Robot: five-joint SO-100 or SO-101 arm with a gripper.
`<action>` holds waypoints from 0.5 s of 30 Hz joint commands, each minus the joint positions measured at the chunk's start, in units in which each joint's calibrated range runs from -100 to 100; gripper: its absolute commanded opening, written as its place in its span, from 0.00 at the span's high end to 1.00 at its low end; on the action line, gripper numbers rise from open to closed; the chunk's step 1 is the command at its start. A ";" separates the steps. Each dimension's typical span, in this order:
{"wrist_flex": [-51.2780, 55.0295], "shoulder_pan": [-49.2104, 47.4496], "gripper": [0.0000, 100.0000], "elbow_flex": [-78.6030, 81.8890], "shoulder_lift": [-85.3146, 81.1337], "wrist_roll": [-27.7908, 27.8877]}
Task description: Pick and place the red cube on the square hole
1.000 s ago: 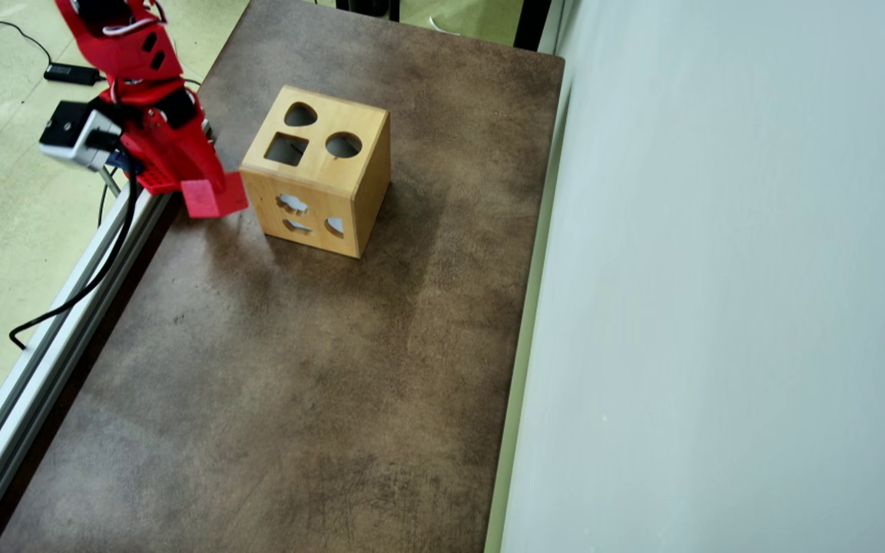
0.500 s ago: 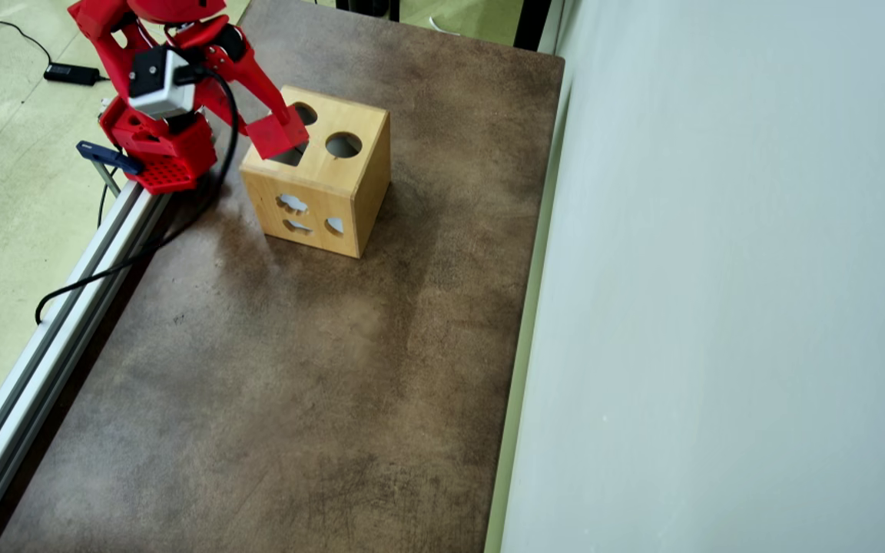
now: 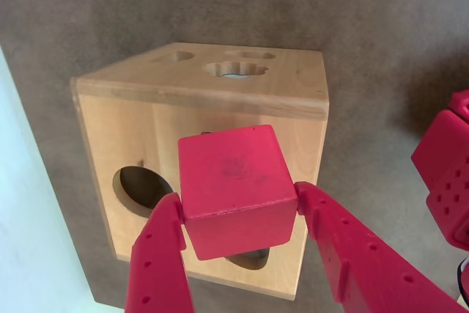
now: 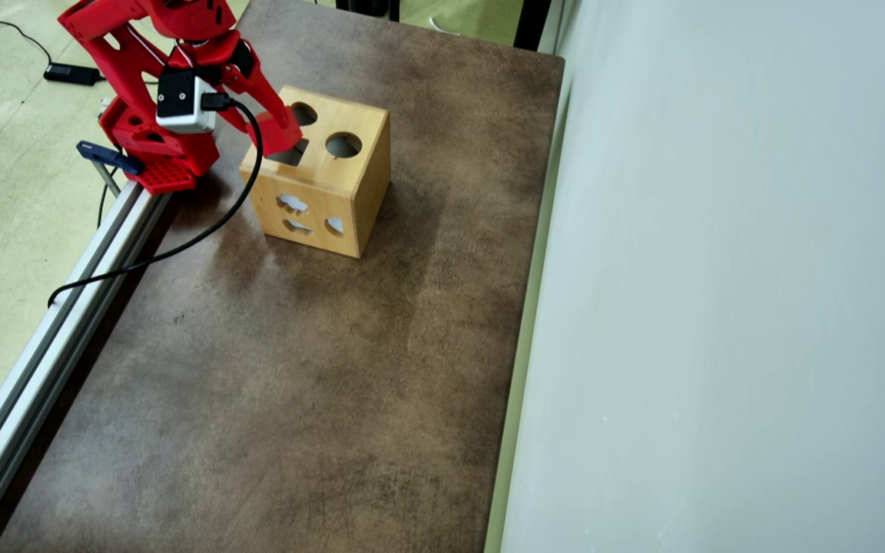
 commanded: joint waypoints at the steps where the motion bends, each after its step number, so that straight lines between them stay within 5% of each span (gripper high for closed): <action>1: 0.49 -0.25 0.98 1.06 -1.57 -1.61; 15: 0.41 -4.94 0.98 1.60 -0.63 -4.10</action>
